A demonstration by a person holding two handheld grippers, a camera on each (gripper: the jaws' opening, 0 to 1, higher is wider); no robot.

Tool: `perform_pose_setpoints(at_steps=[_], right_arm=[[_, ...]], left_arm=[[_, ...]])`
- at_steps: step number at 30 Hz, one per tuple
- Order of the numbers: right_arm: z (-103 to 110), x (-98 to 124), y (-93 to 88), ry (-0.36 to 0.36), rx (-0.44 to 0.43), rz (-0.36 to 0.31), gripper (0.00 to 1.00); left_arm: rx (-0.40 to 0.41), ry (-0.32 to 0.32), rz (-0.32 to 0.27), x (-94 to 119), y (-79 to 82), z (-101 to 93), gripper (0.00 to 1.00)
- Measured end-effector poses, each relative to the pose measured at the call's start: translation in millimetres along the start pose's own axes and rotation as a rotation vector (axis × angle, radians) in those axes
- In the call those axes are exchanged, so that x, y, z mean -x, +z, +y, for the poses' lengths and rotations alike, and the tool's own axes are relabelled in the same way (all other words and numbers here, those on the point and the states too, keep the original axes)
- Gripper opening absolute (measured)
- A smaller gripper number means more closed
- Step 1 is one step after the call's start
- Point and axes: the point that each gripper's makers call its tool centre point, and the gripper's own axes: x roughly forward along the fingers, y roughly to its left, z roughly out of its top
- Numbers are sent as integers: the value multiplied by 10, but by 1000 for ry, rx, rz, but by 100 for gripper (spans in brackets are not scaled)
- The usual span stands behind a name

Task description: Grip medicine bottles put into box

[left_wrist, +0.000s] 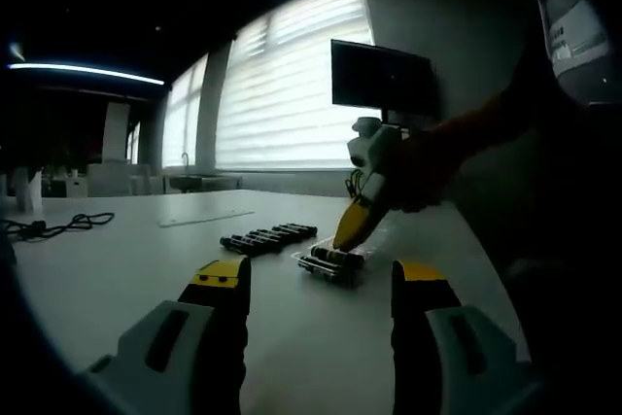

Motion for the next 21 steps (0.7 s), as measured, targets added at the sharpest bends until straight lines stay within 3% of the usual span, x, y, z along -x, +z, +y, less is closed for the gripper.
perform_pose_setpoints(at_steps=[9,21], right_arm=[[45,32,28,-13,14,-6,0],[102,-24,4,4,32,21,0]], left_arm=[[-2,0,0,-1,1,-3,51],[0,2,0,2,4,2,51]])
